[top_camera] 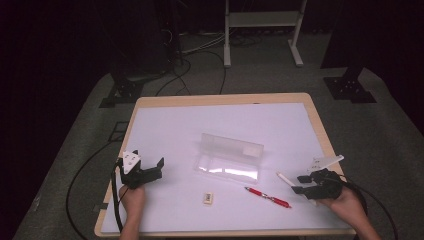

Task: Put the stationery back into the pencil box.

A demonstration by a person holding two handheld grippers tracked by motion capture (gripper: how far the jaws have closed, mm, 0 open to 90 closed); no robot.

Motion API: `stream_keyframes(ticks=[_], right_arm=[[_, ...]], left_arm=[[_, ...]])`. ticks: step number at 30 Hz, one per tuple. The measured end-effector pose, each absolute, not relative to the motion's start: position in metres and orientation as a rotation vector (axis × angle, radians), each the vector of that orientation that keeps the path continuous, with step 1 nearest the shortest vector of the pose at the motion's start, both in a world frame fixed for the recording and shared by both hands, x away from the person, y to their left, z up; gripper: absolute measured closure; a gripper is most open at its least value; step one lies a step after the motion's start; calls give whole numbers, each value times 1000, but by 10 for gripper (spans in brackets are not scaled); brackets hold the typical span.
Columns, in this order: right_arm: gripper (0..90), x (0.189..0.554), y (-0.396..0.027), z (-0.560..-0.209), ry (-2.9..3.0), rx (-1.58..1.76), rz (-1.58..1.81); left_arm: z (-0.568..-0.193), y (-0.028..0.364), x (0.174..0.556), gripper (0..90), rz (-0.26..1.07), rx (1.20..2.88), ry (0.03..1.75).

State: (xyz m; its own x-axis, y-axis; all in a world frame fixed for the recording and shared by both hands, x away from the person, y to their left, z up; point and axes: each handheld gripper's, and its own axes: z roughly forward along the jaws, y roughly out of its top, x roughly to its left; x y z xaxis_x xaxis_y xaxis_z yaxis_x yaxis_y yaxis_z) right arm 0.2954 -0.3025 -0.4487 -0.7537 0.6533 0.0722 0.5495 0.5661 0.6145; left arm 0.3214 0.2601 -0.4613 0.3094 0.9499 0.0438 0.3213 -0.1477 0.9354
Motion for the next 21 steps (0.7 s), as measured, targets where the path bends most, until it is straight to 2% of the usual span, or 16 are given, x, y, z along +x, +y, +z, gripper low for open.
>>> stream_keyframes(ticks=[21], right_arm=[[719,294,-297,-455,2644,1012,849]], left_arm=[[-461,260,321,0,862,1662,1168]])
